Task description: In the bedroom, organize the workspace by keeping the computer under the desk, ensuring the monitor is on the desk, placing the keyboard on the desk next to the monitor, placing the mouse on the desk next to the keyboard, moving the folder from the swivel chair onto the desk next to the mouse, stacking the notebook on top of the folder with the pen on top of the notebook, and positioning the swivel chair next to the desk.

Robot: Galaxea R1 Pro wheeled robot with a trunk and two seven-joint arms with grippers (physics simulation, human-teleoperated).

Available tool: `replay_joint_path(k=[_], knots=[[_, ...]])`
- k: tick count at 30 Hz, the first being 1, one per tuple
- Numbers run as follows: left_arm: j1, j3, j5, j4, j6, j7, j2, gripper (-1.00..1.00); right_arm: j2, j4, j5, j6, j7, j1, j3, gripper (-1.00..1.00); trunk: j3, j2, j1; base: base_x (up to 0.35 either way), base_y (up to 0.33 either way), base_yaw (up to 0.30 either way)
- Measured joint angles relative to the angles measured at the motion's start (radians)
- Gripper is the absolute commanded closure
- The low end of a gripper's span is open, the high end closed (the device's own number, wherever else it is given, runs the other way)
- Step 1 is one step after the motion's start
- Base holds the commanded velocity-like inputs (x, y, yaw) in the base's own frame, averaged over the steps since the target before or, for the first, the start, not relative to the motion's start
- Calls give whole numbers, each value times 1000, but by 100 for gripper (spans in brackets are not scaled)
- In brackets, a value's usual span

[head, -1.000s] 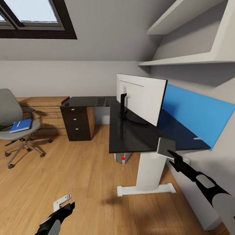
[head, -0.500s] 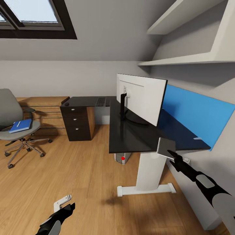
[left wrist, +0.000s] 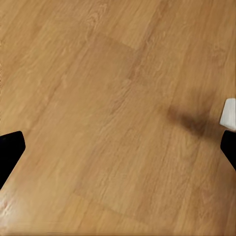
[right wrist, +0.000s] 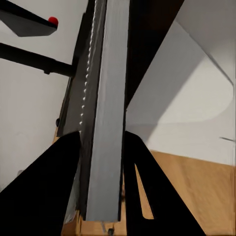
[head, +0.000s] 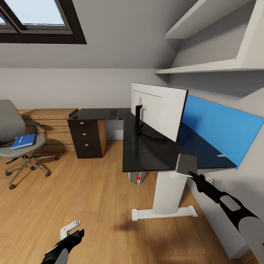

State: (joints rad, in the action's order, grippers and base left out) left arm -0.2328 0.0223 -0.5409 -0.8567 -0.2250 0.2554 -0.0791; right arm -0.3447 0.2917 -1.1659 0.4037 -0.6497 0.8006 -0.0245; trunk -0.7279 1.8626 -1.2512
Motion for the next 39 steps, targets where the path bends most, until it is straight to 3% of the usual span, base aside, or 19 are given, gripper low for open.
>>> replay_joint_path(k=[9,19,25,33,37,39], knots=[[0,0,0,3,1,0,0,-100,0,1,11,0,0,0,-6,100,0,0,0,0,0,0],[0,0,0,3,3,1,0,-100,1,1,15,0,-3,0,-11,100,31,-70,38,0,0,0],[0,0,0,3,2,6,0,-100,2,-1,22,-4,-52,0,-15,100,50,-112,61,-11,0,0],[0,0,0,3,2,4,0,-100,4,-2,43,-3,-56,-1,-23,100,75,-168,91,-265,0,0],[0,0,0,3,2,2,0,-100,25,-1,56,-3,-60,-1,-24,100,88,-196,107,-333,0,0],[0,0,0,3,2,2,0,-100,53,-1,68,-4,-76,-1,-26,100,94,-210,114,-341,0,0]])
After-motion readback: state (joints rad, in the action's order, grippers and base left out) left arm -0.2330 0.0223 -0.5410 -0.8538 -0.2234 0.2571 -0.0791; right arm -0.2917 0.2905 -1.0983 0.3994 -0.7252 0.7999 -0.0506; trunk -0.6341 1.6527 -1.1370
